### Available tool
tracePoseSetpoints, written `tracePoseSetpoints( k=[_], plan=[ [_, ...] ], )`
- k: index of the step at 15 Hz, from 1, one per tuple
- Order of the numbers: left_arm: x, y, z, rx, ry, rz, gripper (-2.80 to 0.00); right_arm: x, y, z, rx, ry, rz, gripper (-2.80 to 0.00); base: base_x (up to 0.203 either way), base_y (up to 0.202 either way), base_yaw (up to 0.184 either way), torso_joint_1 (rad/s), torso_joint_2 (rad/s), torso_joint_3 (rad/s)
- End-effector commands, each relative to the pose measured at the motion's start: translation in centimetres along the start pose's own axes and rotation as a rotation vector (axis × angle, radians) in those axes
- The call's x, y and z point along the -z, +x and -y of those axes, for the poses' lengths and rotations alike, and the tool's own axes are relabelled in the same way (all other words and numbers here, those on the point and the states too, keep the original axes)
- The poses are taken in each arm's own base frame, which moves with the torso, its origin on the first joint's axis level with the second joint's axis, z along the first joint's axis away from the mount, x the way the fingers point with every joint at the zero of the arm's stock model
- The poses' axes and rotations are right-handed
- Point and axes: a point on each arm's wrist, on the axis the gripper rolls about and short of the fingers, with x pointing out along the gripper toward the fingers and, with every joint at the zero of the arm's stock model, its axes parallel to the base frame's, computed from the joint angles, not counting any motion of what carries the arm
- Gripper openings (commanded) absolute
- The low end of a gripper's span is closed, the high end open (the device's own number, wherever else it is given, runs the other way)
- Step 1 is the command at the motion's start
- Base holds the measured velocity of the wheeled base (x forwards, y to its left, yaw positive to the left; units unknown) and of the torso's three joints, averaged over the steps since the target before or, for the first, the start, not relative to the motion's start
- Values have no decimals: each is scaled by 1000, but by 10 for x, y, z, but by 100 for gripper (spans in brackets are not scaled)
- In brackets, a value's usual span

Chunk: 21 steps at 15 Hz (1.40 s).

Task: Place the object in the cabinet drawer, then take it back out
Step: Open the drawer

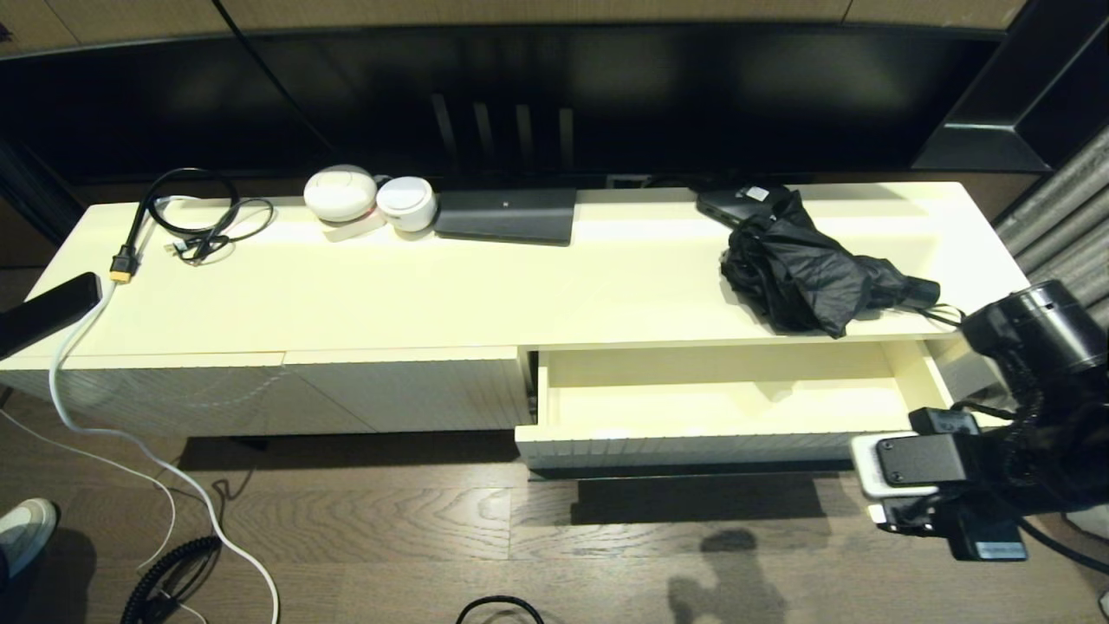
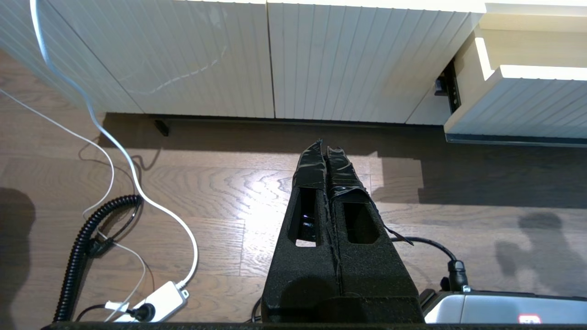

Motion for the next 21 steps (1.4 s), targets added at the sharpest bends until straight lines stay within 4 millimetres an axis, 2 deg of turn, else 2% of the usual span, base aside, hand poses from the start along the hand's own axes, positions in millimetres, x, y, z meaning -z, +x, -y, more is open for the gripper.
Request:
tracePoseSetpoints(
  k=[1, 3, 6, 13, 16, 18, 21],
  plan=[
    [0, 0, 0, -1, 0, 1, -280, 4, -56, -14, 43, -1, 6, -280, 0, 0, 0, 0, 0, 0],
    [0, 0, 0, -1, 0, 1, -280, 2, -66, -10, 74, 3, 3, -280, 0, 0, 0, 0, 0, 0],
    [0, 0, 0, -1, 0, 1, -280, -5, -57, 10, 60, 31, 4, -280, 0, 0, 0, 0, 0, 0],
    [0, 0, 0, -1, 0, 1, -280, -43, 20, 74, -13, -5, 9, -280, 0, 0, 0, 0, 0, 0],
    [0, 0, 0, -1, 0, 1, -280, -58, 56, 93, -45, -20, 6, -280, 0, 0, 0, 0, 0, 0],
    [0, 0, 0, -1, 0, 1, -280, -64, 70, 103, -52, -24, 4, -280, 0, 0, 0, 0, 0, 0],
    [0, 0, 0, -1, 0, 1, -280, -67, 77, 118, -68, -20, -33, -280, 0, 0, 0, 0, 0, 0]
  ],
)
